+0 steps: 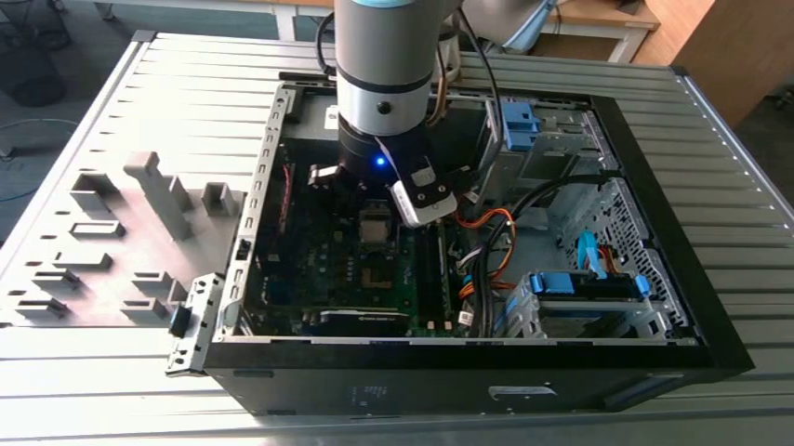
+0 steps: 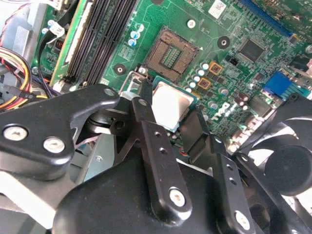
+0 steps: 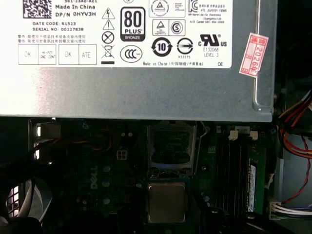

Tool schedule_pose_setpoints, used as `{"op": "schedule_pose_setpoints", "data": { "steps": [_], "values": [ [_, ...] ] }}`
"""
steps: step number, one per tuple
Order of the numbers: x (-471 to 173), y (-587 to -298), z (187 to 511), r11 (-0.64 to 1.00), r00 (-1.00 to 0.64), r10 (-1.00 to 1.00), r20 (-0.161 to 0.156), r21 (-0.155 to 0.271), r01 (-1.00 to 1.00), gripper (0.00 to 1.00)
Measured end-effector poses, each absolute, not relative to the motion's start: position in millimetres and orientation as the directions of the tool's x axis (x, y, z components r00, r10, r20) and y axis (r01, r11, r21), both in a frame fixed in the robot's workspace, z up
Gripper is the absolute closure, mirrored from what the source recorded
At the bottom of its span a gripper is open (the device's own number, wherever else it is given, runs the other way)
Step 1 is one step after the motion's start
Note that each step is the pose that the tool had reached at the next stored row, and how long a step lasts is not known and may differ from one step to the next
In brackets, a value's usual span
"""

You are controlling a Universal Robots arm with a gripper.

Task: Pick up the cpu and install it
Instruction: 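Place the cpu into insertion slot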

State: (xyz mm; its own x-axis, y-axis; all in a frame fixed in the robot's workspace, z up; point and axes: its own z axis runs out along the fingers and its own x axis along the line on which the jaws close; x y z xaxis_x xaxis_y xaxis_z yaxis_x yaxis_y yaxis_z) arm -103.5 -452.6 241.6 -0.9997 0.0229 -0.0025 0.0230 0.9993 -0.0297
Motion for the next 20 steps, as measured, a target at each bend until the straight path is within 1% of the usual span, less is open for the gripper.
{"op": "schedule_pose_setpoints", "data": {
  "steps": [20],
  "values": [
    [-105, -456, 226, 0.999, -1.000, 0.023, -0.002, -0.030, 0.023, 0.53]
  ]
}}
